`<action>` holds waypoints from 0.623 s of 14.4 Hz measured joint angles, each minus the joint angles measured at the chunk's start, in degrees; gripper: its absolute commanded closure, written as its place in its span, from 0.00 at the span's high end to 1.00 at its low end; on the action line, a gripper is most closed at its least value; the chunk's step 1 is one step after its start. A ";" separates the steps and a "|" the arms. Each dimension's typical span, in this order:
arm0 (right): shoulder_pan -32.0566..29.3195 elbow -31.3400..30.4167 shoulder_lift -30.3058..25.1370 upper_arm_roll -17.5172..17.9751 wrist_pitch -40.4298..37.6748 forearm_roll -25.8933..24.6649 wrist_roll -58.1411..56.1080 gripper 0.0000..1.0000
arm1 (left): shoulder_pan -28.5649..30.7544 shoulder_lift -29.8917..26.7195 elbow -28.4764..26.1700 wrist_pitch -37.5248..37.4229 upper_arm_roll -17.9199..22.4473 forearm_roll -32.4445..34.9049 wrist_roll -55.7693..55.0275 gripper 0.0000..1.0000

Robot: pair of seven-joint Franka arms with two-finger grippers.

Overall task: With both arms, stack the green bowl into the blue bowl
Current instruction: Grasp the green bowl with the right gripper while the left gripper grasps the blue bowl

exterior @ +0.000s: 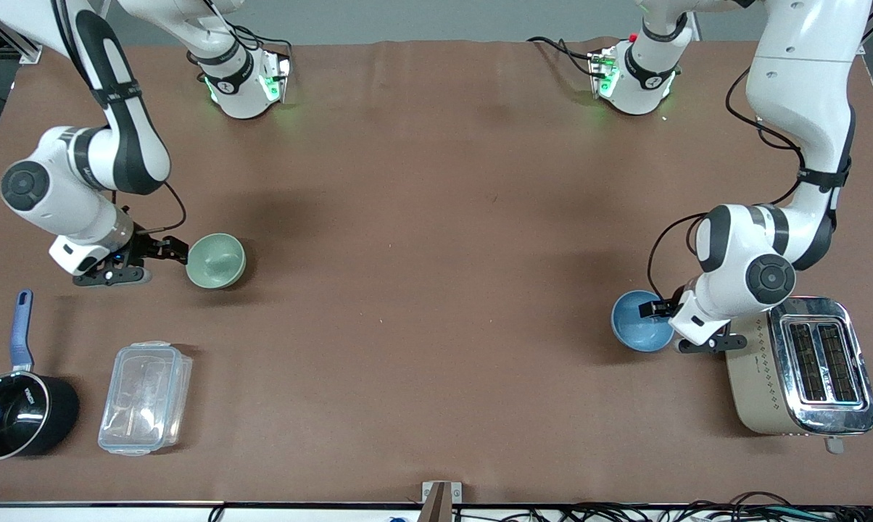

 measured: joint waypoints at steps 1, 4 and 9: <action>-0.02 -1.77 0.81 0.02 2.75 0.02 -0.31 1.00 | 0.69 0.48 0.14 0.31 0.00 0.18 0.00 0.68; 0.05 -6.63 2.37 0.31 9.23 0.03 -0.53 1.00 | 1.45 1.09 0.60 0.52 -0.01 0.19 0.00 0.30; 0.29 -11.66 2.51 1.64 14.59 0.03 -0.68 0.92 | 1.32 1.42 1.15 0.52 -0.33 0.17 -0.34 0.00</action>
